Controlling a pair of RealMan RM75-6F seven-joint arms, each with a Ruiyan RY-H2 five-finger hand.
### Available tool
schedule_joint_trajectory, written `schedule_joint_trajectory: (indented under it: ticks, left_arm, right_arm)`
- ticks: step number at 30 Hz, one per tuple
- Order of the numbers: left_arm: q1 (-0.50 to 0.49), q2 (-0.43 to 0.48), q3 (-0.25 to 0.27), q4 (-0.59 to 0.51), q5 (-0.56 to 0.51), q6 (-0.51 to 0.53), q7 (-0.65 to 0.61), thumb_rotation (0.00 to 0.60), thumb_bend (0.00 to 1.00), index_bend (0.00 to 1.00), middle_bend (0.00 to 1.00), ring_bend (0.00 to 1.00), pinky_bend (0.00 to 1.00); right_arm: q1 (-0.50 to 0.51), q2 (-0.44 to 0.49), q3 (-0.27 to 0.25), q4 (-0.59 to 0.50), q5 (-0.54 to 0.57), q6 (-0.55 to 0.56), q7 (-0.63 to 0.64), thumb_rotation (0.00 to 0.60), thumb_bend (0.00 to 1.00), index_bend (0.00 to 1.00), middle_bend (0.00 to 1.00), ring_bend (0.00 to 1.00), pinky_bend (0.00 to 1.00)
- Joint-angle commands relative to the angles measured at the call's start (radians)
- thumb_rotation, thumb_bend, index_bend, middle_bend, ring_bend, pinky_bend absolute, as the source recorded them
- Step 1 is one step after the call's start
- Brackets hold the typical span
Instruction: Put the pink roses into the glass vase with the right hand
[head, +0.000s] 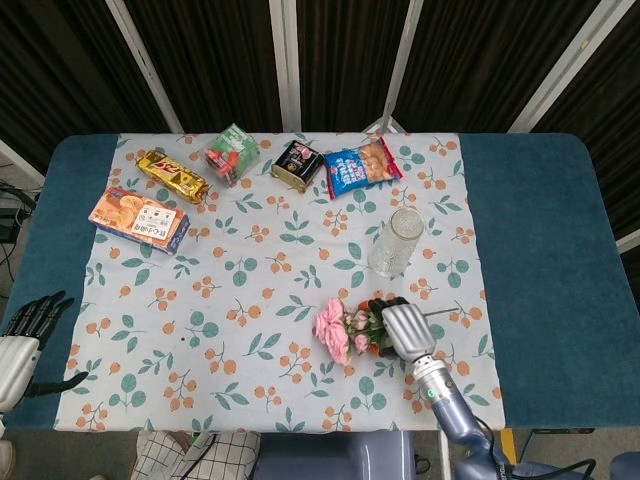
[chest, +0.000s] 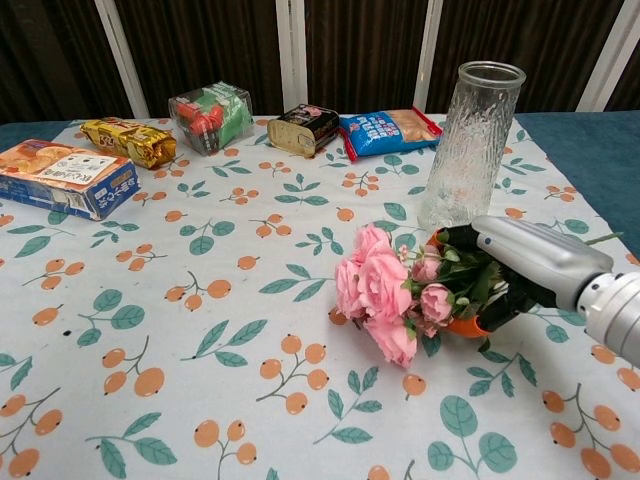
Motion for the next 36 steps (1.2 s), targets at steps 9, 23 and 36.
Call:
schedule_joint_trajectory:
  ticks: [9,23,36]
  left_arm:
    - [0.000,0.002,0.001,-0.003,0.001,0.000,-0.004,0.600,0.00,0.00,0.00,0.00,0.00]
    - [0.002,0.002,0.003,-0.007,0.004,0.002,-0.002,0.600,0.00,0.00,0.00,0.00,0.00]
    - [0.004,-0.007,0.002,-0.005,0.006,0.008,0.018,0.600,0.00,0.00,0.00,0.00,0.00]
  right_arm:
    - [-0.012,0.037,0.006,-0.073,0.006,0.046,0.016,0.600,0.28,0.53,0.49,0.54,0.39]
    - [-0.096,0.303,0.184,-0.497,0.167,0.144,0.272,0.600,0.32,0.53,0.50,0.54,0.39]
    - [-0.087,0.345,0.535,-0.598,0.351,0.285,0.615,0.600,0.32,0.53,0.50,0.54,0.39]
